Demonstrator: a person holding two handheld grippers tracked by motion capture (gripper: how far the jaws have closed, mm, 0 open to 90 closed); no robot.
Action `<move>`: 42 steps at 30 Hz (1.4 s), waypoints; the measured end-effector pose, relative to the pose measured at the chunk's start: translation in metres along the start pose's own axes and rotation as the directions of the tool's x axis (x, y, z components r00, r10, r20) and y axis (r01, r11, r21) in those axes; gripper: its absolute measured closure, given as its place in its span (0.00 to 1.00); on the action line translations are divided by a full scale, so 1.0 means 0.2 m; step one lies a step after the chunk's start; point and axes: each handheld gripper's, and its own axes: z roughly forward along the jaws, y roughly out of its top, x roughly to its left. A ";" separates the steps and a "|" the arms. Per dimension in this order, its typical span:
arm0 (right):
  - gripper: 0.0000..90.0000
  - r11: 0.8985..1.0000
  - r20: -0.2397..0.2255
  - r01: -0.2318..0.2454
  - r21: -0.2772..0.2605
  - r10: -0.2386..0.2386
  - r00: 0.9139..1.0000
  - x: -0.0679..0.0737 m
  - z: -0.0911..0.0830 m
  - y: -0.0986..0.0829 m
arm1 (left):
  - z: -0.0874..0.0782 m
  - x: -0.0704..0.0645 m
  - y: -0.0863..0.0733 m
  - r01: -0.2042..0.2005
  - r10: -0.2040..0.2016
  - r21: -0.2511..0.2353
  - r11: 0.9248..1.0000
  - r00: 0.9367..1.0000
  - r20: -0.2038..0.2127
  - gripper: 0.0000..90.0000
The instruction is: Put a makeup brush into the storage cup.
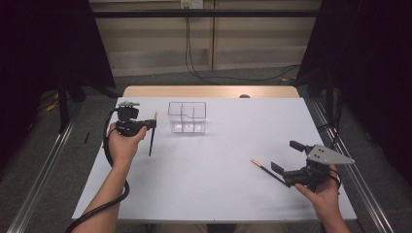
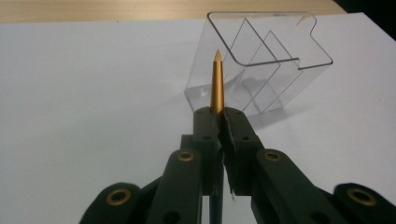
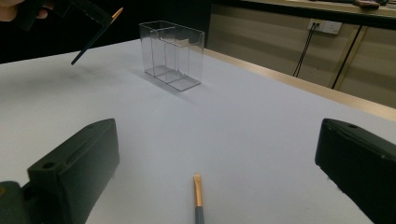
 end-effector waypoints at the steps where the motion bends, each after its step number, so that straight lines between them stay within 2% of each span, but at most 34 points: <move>1: 0.00 1.000 -0.001 -0.002 -0.001 0.002 1.000 0.00 0.00 0.00 | 0.00 0.00 0.00 0.005 -0.005 -0.012 1.000 1.000 0.004 0.94; 6: 0.00 1.000 0.000 -0.001 0.001 0.001 1.000 0.00 0.00 0.00 | -0.03 0.00 0.00 0.007 -0.008 -0.072 0.997 1.000 -0.002 0.94; 12: 0.00 1.000 -0.006 0.000 0.003 0.000 1.000 0.00 0.00 0.00 | -0.06 0.01 0.00 0.022 -0.023 -0.146 0.989 1.000 -0.006 0.94; 13: 0.00 1.000 -0.005 0.000 0.002 0.000 1.000 0.00 0.00 0.00 | -0.06 0.01 0.00 0.019 -0.020 -0.172 0.985 1.000 -0.006 0.94; 15: 0.00 1.000 -0.004 0.001 0.001 -0.001 1.000 0.00 0.00 0.00 | -0.07 0.01 0.00 0.014 -0.016 -0.191 0.982 1.000 -0.007 0.94; 18: 0.00 1.000 -0.003 0.000 -0.001 0.000 1.000 0.00 0.00 0.00 | -0.09 0.01 0.00 0.019 -0.022 -0.257 0.966 1.000 -0.010 0.94; 22: 0.00 1.000 -0.004 0.000 -0.001 0.000 1.000 0.00 0.00 0.00 | -0.10 0.00 0.00 0.016 -0.018 -0.301 0.954 1.000 -0.005 0.94; 24: 0.00 1.000 -0.004 0.001 -0.002 -0.001 1.000 0.00 0.00 0.00 | -0.10 0.00 0.00 0.017 -0.020 -0.311 0.950 1.000 -0.005 0.94; 28: 0.00 1.000 -0.006 0.001 -0.004 -0.001 1.000 0.00 0.00 0.00 | -0.11 0.00 0.00 0.023 -0.023 -0.352 0.936 1.000 0.005 0.94; 34: 0.00 1.000 -0.003 0.000 -0.004 0.000 1.000 0.00 0.00 0.00 | -0.11 -0.01 0.01 0.031 -0.028 -0.371 0.928 1.000 0.015 0.94; 39: 0.00 1.000 -0.006 0.003 -0.002 -0.003 1.000 0.00 0.00 0.00 | -0.11 -0.03 0.03 0.027 -0.020 -0.373 0.928 0.999 0.025 0.94; 42: 0.00 1.000 -0.008 0.004 -0.003 -0.004 1.000 0.00 0.01 0.00 | -0.10 -0.05 0.04 0.030 -0.019 -0.381 0.924 0.999 0.032 0.94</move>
